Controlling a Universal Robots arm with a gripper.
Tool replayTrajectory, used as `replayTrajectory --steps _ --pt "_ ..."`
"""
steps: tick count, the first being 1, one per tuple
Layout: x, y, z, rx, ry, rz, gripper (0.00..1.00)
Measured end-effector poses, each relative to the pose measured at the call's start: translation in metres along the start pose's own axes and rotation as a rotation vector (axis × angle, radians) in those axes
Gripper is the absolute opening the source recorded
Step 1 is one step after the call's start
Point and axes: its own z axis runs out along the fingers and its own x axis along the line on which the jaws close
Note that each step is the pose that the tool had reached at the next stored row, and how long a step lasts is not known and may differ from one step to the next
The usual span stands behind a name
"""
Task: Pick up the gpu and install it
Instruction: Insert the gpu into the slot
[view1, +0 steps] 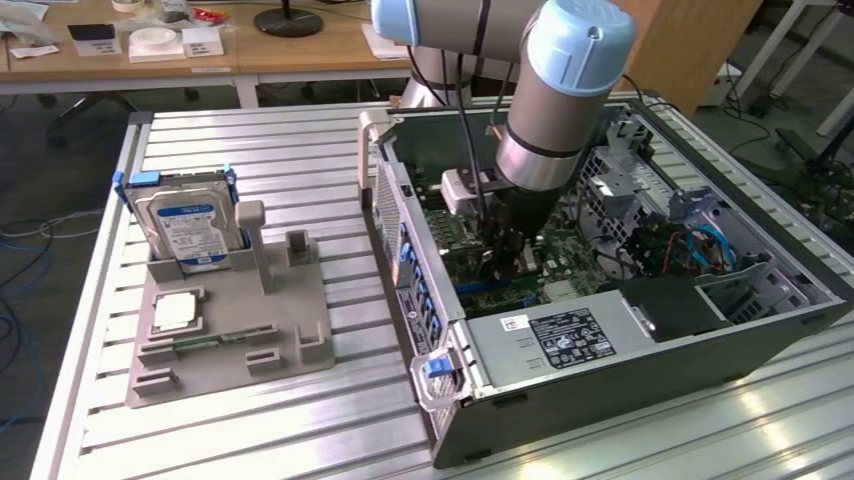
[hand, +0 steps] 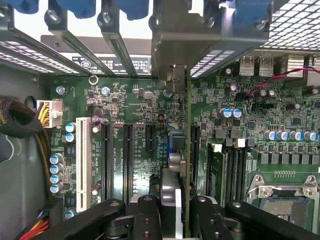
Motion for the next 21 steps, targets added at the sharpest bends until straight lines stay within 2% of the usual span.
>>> replayTrajectory --steps 9,21 --pt "0.0015 0.002 0.0029 0.0014 0.0 0.03 0.28" --pt "0.0017 0.0047 0.0066 0.0011 0.0001 0.033 0.28"
